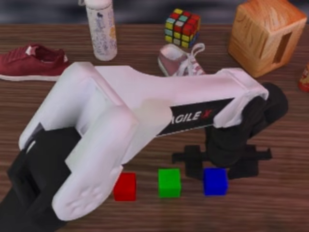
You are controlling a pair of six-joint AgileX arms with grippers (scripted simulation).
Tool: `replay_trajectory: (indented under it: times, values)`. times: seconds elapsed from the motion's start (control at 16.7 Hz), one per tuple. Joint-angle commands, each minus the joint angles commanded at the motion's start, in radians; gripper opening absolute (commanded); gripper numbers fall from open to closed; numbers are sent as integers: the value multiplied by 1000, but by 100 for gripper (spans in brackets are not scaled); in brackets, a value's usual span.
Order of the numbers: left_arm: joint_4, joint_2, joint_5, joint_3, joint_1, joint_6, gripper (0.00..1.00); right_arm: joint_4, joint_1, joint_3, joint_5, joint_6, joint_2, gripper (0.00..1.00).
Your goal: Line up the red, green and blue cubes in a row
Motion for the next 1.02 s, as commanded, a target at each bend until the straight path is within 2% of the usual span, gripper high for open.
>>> replay_trajectory:
  times: [0.12, 0.18, 0.72, 1.02]
  values:
    - [0, 0, 0, 0, 0, 0, 98, 0, 0, 0, 0, 0, 0, 100]
    - [0, 0, 0, 0, 0, 0, 100, 0, 0, 0, 0, 0, 0, 100]
    - [-4, -1, 0, 4, 1, 0, 100, 0, 0, 0, 0, 0, 0, 100]
    - [-159, -32, 1, 120, 6, -4, 100, 0, 0, 0, 0, 0, 0, 100]
